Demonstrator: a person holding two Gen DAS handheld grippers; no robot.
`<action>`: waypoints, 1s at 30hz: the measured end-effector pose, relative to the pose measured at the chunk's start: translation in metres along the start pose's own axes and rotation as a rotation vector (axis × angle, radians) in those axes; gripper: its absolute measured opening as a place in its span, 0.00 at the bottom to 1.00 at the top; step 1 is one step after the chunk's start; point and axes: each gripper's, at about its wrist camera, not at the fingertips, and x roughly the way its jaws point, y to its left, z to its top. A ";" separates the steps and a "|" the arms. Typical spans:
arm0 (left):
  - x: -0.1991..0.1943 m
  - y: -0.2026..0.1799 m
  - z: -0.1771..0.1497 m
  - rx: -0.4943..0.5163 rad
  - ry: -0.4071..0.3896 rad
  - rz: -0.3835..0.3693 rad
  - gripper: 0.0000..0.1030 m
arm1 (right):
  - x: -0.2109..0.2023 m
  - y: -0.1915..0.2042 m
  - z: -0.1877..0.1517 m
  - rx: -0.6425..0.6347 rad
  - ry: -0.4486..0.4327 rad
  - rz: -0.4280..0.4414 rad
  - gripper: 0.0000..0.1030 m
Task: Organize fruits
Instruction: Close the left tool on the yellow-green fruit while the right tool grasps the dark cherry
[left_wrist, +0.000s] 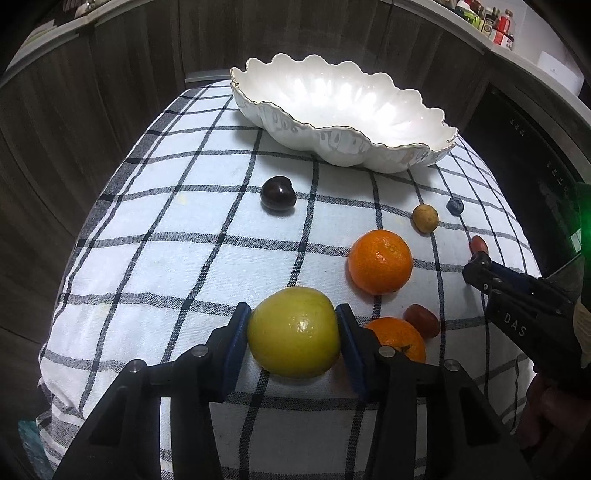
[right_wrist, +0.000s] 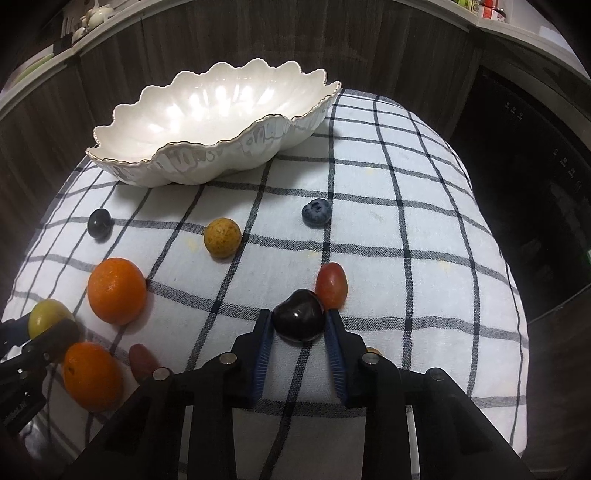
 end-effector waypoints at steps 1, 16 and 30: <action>-0.001 0.000 0.000 0.000 -0.003 0.001 0.45 | -0.001 0.000 0.000 0.002 -0.002 0.004 0.29; -0.032 -0.005 0.003 0.029 -0.090 0.024 0.45 | -0.031 0.001 0.001 0.001 -0.070 0.016 0.29; -0.069 -0.009 0.006 0.052 -0.174 0.046 0.45 | -0.076 0.002 0.006 -0.005 -0.174 0.014 0.29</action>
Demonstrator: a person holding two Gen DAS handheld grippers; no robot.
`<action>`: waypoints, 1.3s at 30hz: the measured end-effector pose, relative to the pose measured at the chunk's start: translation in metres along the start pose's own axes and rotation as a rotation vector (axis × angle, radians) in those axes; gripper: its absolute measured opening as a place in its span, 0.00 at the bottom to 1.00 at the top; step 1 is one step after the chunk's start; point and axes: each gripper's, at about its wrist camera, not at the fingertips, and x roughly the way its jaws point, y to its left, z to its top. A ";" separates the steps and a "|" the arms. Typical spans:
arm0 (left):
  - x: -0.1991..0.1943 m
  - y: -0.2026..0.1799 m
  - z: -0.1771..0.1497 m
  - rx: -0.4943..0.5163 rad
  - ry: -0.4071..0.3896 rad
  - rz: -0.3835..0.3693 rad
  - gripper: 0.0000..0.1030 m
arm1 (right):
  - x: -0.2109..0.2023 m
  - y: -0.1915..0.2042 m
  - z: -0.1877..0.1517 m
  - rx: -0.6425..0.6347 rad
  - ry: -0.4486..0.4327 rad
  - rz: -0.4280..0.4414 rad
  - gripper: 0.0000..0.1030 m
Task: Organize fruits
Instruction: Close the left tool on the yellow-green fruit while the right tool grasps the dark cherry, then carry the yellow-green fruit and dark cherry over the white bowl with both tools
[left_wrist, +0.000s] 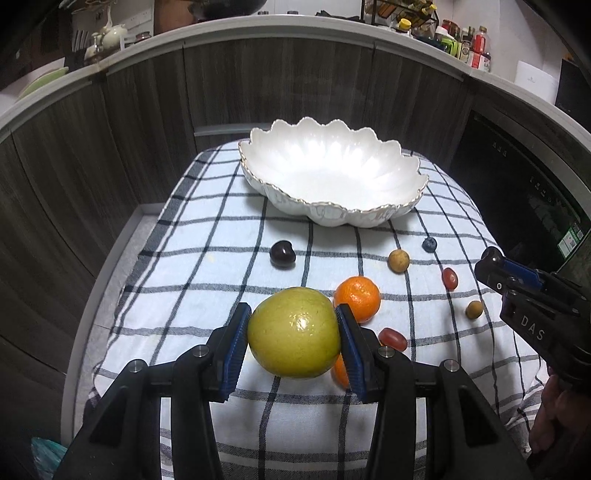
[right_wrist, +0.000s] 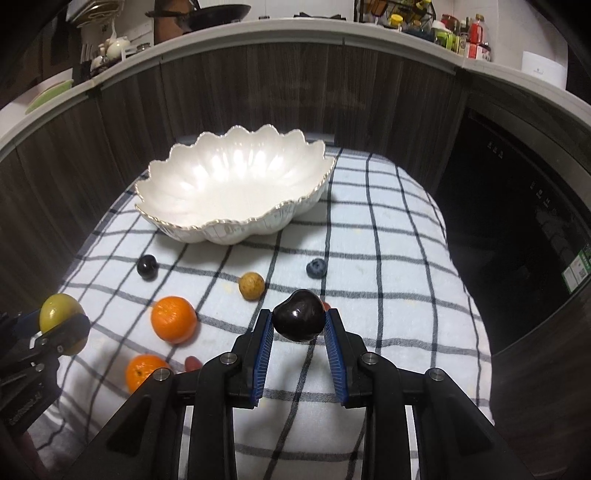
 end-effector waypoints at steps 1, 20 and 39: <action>-0.002 0.000 0.001 0.002 -0.004 0.001 0.45 | -0.002 0.000 0.001 -0.001 -0.005 0.000 0.29; -0.015 -0.003 0.032 0.012 -0.069 0.011 0.44 | -0.023 0.010 0.026 -0.008 -0.084 0.032 0.29; 0.000 -0.010 0.086 0.029 -0.128 0.024 0.44 | -0.021 0.015 0.074 -0.005 -0.171 0.079 0.29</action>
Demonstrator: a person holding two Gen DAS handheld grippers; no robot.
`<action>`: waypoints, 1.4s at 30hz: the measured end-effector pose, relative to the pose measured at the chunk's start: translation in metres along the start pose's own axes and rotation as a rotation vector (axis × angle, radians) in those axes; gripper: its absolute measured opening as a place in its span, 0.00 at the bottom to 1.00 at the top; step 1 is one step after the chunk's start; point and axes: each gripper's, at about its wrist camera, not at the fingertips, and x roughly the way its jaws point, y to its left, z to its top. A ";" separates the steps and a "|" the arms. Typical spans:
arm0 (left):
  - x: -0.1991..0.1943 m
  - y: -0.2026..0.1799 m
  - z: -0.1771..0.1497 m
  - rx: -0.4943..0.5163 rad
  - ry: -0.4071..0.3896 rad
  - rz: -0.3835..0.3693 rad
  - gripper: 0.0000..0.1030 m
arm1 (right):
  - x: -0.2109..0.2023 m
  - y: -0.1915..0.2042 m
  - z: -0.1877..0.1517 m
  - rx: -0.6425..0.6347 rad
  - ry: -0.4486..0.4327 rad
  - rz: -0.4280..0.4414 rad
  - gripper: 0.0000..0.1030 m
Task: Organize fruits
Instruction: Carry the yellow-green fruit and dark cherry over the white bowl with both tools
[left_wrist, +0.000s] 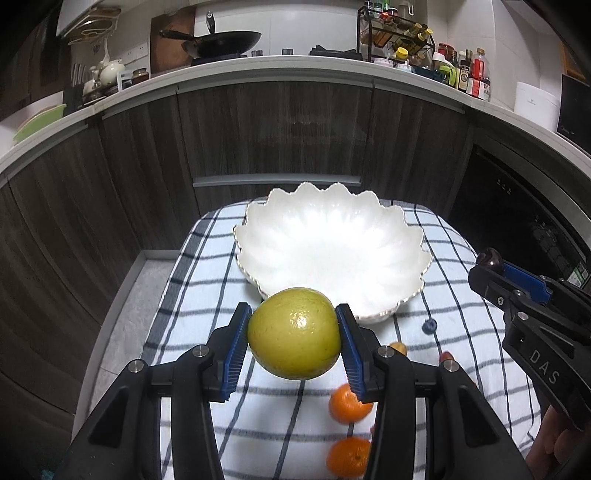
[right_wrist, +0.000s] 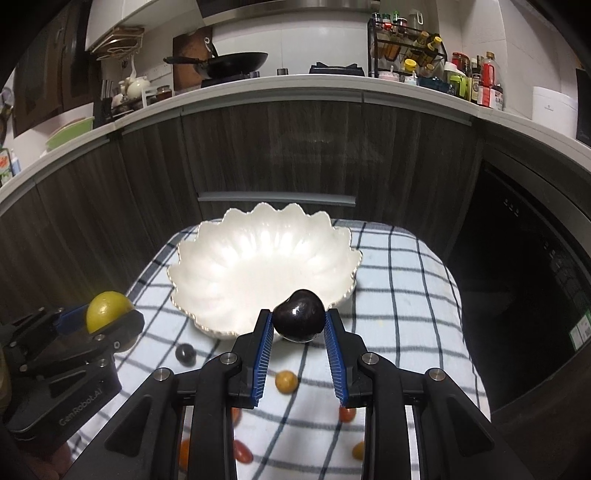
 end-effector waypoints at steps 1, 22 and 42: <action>0.001 0.000 0.002 0.000 -0.002 -0.001 0.44 | 0.002 0.000 0.003 0.000 -0.002 0.001 0.29; 0.037 0.005 0.048 -0.008 -0.016 -0.031 0.44 | 0.035 -0.001 0.047 -0.020 -0.040 -0.004 0.29; 0.106 0.012 0.077 -0.008 0.028 -0.054 0.44 | 0.113 -0.010 0.066 -0.020 0.033 -0.027 0.29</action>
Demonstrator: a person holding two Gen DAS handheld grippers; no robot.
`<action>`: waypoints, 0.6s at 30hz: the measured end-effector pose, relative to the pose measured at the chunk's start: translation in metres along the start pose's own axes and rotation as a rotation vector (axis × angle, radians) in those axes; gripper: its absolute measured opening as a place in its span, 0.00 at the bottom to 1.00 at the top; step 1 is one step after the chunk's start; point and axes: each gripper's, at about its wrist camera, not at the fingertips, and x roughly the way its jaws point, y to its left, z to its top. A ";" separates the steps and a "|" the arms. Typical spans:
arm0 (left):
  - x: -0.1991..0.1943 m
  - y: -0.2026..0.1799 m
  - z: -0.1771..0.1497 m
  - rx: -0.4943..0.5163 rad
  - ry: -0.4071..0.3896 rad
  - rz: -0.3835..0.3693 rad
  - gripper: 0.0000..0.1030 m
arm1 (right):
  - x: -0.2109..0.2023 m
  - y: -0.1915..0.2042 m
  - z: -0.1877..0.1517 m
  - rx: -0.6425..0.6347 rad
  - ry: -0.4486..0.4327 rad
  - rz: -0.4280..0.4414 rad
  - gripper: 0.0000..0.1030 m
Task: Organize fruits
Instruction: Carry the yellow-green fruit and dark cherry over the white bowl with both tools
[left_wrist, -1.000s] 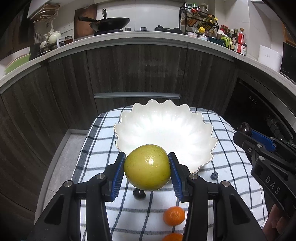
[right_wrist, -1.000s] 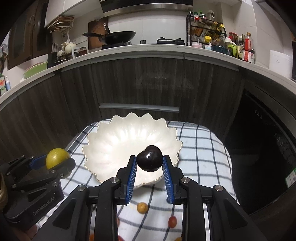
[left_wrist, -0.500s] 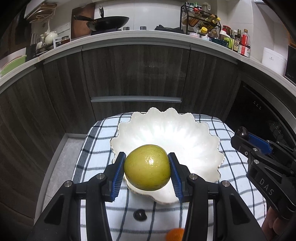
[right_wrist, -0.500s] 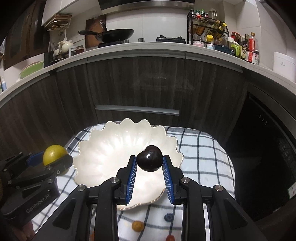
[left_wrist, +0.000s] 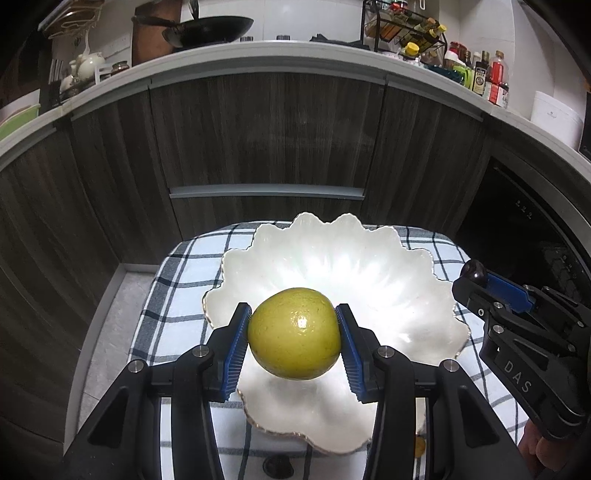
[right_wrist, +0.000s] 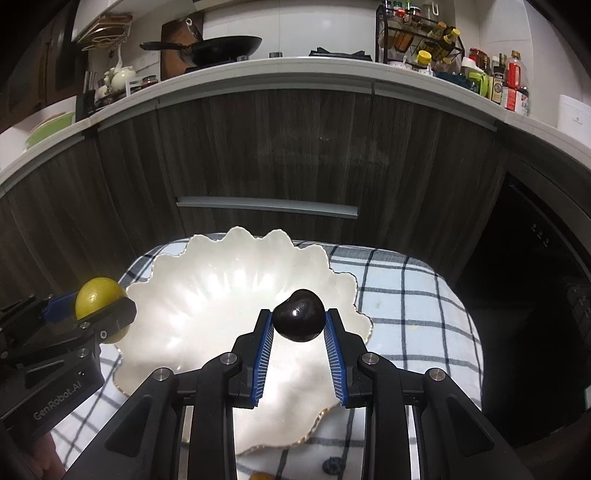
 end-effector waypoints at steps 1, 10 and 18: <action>0.004 0.000 0.001 0.001 0.005 0.000 0.44 | 0.003 0.000 0.000 0.002 0.004 0.001 0.29; 0.033 0.001 0.011 0.027 0.013 -0.009 0.44 | 0.033 -0.001 0.005 0.005 0.033 -0.002 0.29; 0.058 0.004 0.012 0.021 0.051 -0.011 0.44 | 0.056 -0.006 0.010 0.014 0.061 -0.014 0.29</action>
